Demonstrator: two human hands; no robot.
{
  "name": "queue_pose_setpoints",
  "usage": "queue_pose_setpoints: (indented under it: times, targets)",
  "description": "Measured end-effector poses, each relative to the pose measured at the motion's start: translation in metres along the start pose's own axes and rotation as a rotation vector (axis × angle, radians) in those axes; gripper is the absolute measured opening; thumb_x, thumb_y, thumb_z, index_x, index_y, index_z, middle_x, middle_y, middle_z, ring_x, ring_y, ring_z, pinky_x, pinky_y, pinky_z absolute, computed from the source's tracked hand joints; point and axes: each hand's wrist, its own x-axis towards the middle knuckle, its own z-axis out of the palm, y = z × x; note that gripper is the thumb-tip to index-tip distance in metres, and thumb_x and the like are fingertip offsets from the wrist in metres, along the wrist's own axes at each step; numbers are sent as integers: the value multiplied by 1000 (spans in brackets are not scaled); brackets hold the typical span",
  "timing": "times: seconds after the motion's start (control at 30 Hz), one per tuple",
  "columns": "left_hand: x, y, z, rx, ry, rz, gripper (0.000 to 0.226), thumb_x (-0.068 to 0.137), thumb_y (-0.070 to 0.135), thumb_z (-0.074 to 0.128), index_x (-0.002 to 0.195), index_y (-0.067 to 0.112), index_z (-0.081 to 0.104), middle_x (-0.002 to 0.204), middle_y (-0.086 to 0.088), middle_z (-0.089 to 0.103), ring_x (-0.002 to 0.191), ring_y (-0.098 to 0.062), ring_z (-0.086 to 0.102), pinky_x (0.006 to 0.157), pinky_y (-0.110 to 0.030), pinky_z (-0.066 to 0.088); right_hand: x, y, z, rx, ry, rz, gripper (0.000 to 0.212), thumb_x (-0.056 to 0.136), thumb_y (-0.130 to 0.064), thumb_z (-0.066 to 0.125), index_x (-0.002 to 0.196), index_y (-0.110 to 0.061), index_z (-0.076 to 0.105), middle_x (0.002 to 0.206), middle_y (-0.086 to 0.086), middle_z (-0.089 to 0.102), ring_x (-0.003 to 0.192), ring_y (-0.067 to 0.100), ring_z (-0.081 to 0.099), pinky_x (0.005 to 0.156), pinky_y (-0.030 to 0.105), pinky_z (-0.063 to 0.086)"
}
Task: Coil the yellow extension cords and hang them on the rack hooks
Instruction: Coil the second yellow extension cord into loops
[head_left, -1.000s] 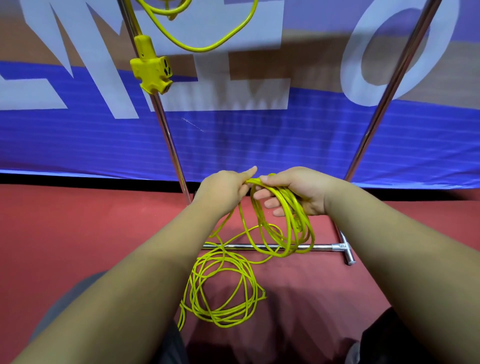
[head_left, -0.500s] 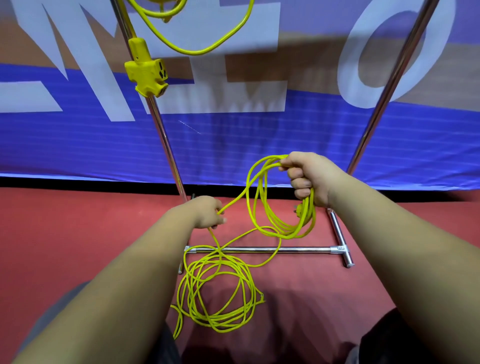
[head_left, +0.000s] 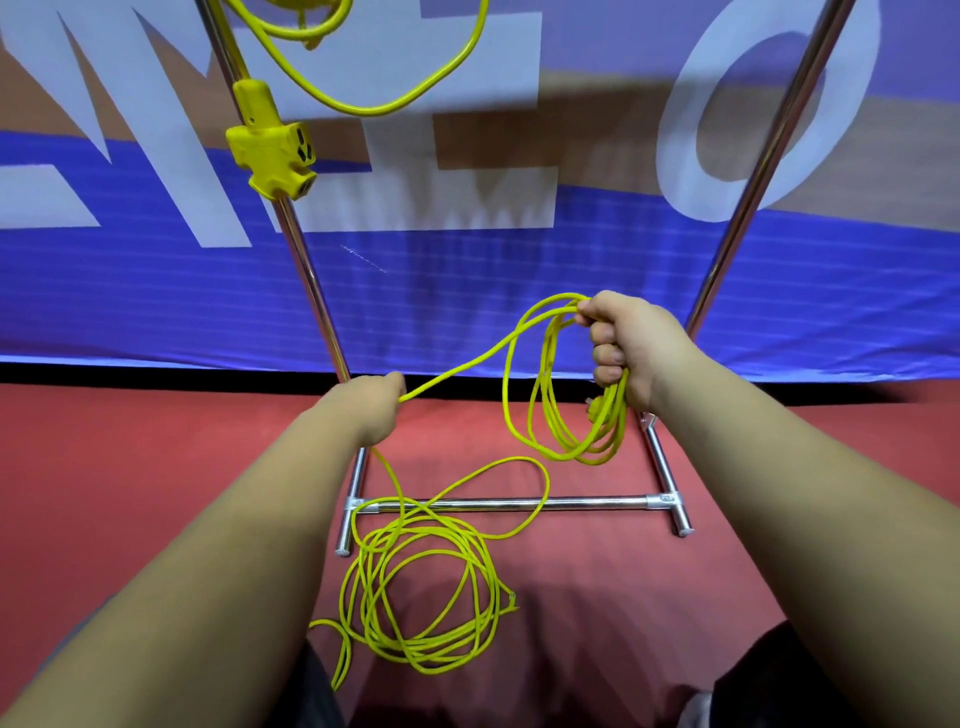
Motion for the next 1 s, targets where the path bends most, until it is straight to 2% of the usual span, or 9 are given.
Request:
queue_pose_setpoints:
  times: [0.2, 0.37, 0.43, 0.53, 0.63, 0.7, 0.8, 0.93, 1.0]
  targets:
    - [4, -40, 6, -84, -44, -122, 12, 99, 29, 55, 88, 28, 62, 97, 1, 71, 90, -23, 66, 87, -40, 56, -1, -4, -11, 223, 214, -87, 19, 98, -18, 58, 81, -12, 62, 53, -7, 33, 38, 10, 22, 40, 20, 20]
    - [0, -38, 9, 56, -92, -266, 18, 95, 31, 56, 107, 36, 69, 102, 6, 67, 98, -24, 65, 89, -41, 56, -2, 0, -1, 335, 235, -79, 20, 98, -17, 57, 80, -11, 61, 50, -7, 32, 36, 9, 23, 38, 20, 22]
    - [-4, -39, 7, 91, -104, -332, 19, 95, 28, 54, 107, 33, 68, 99, 5, 66, 96, -26, 64, 83, -39, 52, -6, -3, 1, 406, 240, -61, 21, 100, -16, 55, 81, -11, 60, 49, -8, 31, 35, 9, 22, 36, 20, 21]
    - [-1, -59, 13, 142, -196, -381, 19, 92, 25, 55, 104, 27, 70, 90, 3, 66, 89, -26, 66, 87, -41, 55, -11, -7, -1, 505, 278, -61, 19, 99, -13, 52, 82, -11, 58, 48, -8, 30, 35, 9, 22, 36, 20, 21]
    - [2, -79, 26, 178, -288, -345, 19, 95, 27, 57, 103, 18, 72, 88, 0, 68, 87, -27, 68, 92, -45, 59, -11, -7, -7, 581, 305, -66, 18, 98, -14, 53, 81, -11, 57, 48, -8, 31, 36, 10, 22, 37, 22, 21]
    - [-18, -65, 12, 85, -335, -292, 23, 103, 24, 55, 111, 11, 72, 100, 0, 71, 87, -24, 66, 86, -36, 58, -12, -8, -12, 615, 323, -74, 18, 98, -16, 54, 80, -12, 57, 49, -8, 30, 38, 10, 22, 39, 22, 21]
    - [-40, -40, -16, -160, -196, -260, 21, 104, 22, 59, 114, 9, 71, 102, -1, 75, 90, -21, 69, 78, -31, 54, -14, -11, -19, 608, 361, -103, 18, 98, -19, 56, 80, -14, 57, 51, -8, 31, 40, 12, 23, 41, 22, 22]
    - [-46, -20, -40, -520, 151, -223, 23, 98, 31, 70, 97, 11, 57, 67, -1, 76, 66, -19, 74, 66, -37, 56, -18, -11, -21, 510, 380, -129, 18, 95, -22, 60, 79, -18, 56, 53, -7, 33, 42, 13, 24, 43, 23, 24]
    - [-52, -7, -49, -631, 260, -146, 18, 99, 28, 68, 93, 15, 56, 65, -2, 74, 59, -20, 72, 65, -36, 58, -21, -10, -17, 479, 373, -134, 20, 95, -23, 63, 78, -19, 55, 54, -6, 35, 41, 13, 26, 43, 22, 26]
